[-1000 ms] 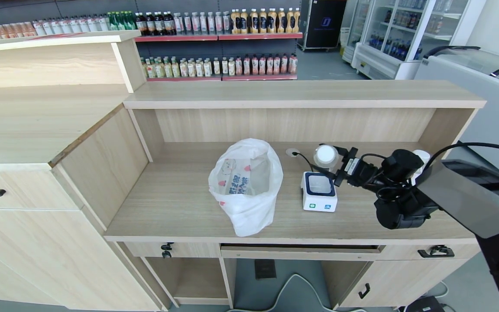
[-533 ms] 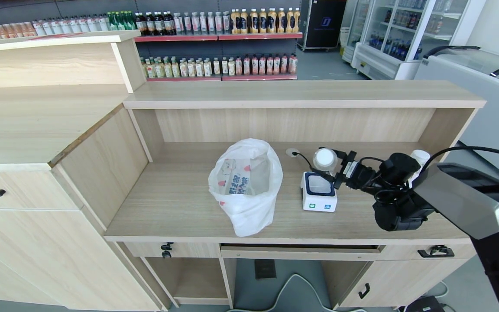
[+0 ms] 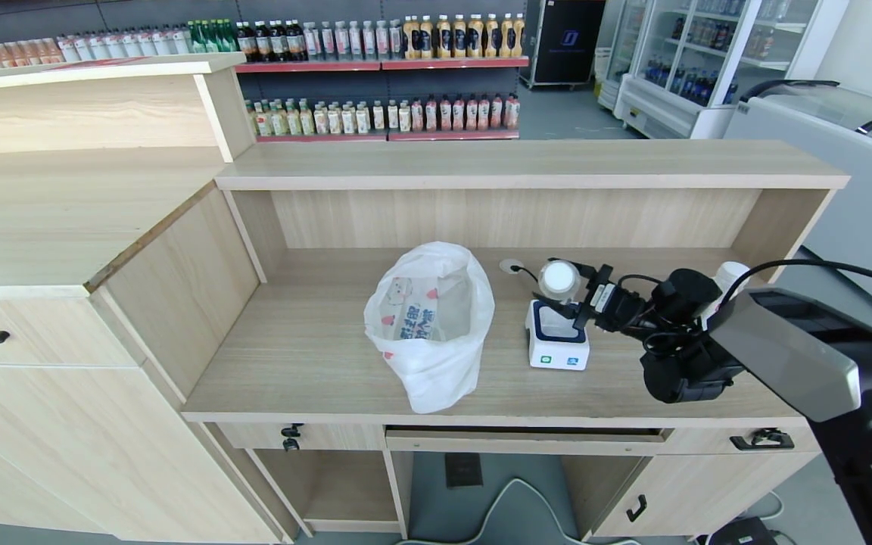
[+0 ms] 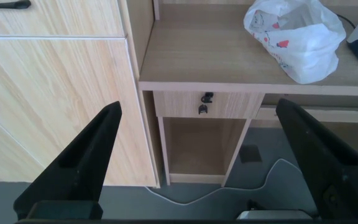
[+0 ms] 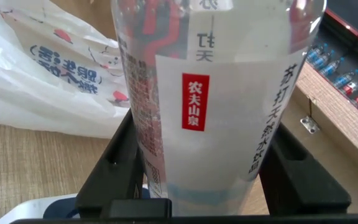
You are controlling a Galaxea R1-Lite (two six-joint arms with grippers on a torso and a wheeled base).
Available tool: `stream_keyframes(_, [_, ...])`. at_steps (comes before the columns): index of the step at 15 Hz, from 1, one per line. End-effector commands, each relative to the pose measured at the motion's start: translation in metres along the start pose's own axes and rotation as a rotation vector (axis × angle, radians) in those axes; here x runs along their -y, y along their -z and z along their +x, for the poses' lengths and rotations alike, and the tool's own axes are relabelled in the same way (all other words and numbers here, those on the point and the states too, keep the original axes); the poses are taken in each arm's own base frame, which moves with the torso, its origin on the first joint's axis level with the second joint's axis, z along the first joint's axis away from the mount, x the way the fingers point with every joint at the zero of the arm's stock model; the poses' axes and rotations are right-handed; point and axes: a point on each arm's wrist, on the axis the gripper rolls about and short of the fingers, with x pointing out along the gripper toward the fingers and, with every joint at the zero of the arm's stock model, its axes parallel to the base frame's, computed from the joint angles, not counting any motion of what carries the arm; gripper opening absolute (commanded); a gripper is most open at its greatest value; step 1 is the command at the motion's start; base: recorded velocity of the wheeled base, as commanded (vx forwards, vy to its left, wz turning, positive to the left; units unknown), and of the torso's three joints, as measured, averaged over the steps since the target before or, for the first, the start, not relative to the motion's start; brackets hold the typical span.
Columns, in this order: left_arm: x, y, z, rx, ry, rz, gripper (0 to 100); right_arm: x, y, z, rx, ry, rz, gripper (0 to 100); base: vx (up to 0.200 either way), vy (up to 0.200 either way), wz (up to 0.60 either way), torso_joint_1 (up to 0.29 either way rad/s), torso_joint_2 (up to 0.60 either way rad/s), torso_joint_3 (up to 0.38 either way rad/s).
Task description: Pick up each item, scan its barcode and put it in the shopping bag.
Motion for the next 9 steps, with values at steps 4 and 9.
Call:
stream_keyframes(4, [0.0000, 0.0000, 0.0000, 0.001, 0.000, 0.000, 100, -0.0066, 0.0010, 0.0037, 0.006, -0.009, 0.007, 0, 0.000, 0.000, 0.00, 0.000, 0.00, 0.000])
stream_keyframes(9, [0.0000, 0.0000, 0.0000, 0.001, 0.000, 0.000, 100, -0.0083, 0.0005, 0.0053, 0.008, -0.011, 0.009, 0, 0.000, 0.000, 0.00, 0.000, 0.00, 0.000])
